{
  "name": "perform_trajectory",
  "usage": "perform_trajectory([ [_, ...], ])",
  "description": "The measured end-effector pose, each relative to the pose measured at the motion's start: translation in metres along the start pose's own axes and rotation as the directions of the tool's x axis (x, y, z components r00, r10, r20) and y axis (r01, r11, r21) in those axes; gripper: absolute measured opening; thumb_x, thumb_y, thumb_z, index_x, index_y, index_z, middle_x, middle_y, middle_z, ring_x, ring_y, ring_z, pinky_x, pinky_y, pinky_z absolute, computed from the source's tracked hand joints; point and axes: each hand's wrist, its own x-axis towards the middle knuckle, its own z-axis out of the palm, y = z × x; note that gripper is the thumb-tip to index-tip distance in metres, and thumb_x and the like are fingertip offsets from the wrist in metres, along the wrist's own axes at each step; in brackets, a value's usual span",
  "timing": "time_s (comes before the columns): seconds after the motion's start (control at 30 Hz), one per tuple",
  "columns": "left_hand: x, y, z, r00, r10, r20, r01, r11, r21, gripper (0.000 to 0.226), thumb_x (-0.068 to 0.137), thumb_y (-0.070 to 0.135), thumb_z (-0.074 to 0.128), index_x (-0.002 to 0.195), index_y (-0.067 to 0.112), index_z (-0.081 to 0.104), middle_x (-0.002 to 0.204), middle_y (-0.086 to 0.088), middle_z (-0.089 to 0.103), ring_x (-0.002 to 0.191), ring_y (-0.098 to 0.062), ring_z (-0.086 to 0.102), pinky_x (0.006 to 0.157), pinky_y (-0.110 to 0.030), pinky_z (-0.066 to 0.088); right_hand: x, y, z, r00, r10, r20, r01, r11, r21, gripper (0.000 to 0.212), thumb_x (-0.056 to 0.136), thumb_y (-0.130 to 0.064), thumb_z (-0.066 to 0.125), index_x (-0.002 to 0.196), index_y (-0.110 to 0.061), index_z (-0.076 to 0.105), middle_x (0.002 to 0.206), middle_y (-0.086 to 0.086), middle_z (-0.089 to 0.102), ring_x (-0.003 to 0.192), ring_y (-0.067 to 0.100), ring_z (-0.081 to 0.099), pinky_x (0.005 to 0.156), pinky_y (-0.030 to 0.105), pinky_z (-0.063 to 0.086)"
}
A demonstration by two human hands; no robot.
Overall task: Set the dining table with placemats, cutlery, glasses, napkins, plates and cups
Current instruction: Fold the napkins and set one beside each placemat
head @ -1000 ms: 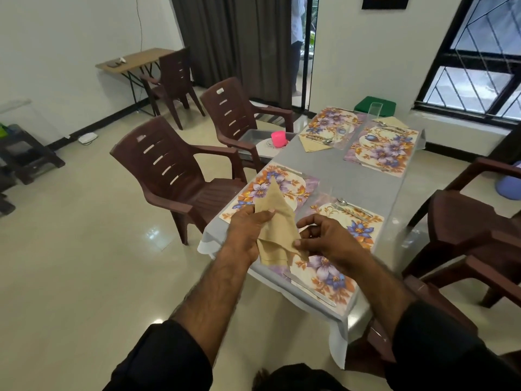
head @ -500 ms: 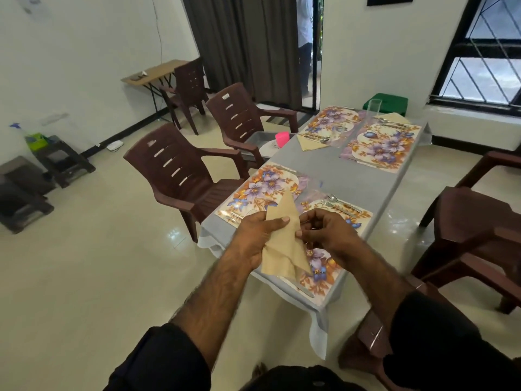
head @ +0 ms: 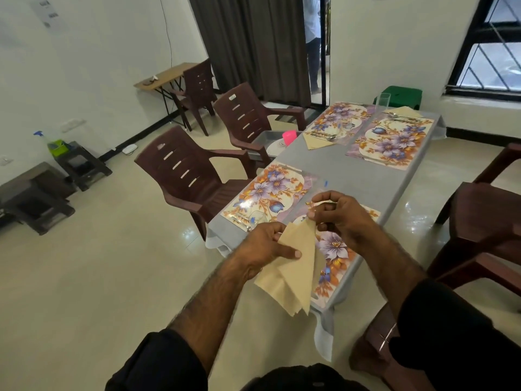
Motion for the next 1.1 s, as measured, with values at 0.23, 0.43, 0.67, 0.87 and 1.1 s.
perform_trajectory([
  [0.23,0.008,-0.002,-0.017,0.999,0.012,0.043,-0.008,0.997,-0.083,0.047,0.079,0.005,0.092,0.122,0.011,0.074,0.118,-0.011,0.079,0.113,-0.031,0.073,0.104,-0.049,0.059,0.014,-0.005,-0.006,0.999,-0.020,-0.044,0.025,0.992,0.125,0.033,0.085,-0.006,0.081,0.116,-0.007,0.067,0.095,0.014,0.074,0.082,0.029,0.071,0.079,0.041,0.061],
  [0.43,0.012,-0.005,-0.035,0.999,0.004,0.034,-0.001,0.996,-0.094,0.041,0.081,0.002,0.090,0.117,0.014,0.076,0.118,-0.008,0.079,0.116,-0.030,0.072,0.106,-0.045,0.058,0.024,0.008,0.021,0.999,0.015,0.040,-0.014,1.000,-0.027,0.030,0.084,0.007,0.079,0.111,-0.001,0.069,0.079,0.013,0.070,0.072,0.025,0.069,0.067,0.034,0.060],
  [0.67,0.012,-0.016,-0.047,0.999,-0.021,-0.045,0.011,0.977,-0.211,0.044,0.080,0.000,0.090,0.121,0.007,0.075,0.114,-0.011,0.080,0.109,-0.033,0.075,0.099,-0.050,0.062,0.033,0.012,0.018,0.997,0.002,-0.078,0.003,0.998,0.066,0.017,0.089,-0.003,0.077,0.105,-0.007,0.071,0.091,0.015,0.073,0.078,0.029,0.066,0.068,0.036,0.056],
  [0.87,0.016,-0.013,-0.044,0.980,-0.073,-0.184,-0.004,0.922,-0.386,0.035,0.083,-0.001,0.087,0.115,0.006,0.073,0.101,-0.010,0.082,0.088,-0.026,0.080,0.081,-0.044,0.067,0.022,0.041,0.044,0.971,0.187,0.151,-0.155,0.967,-0.201,0.026,0.088,-0.008,0.081,0.111,-0.002,0.072,0.102,0.014,0.078,0.087,0.026,0.073,0.075,0.038,0.062],
  [1.1,0.019,-0.013,-0.045,0.976,-0.060,-0.209,-0.056,0.860,-0.508,0.029,0.092,0.003,0.079,0.119,-0.005,0.070,0.115,-0.023,0.078,0.101,-0.036,0.076,0.098,-0.055,0.061,0.019,0.037,0.034,0.979,0.174,0.103,-0.171,0.985,-0.039,0.015,0.091,-0.006,0.077,0.103,-0.001,0.072,0.101,0.017,0.077,0.089,0.031,0.074,0.079,0.042,0.062],
])
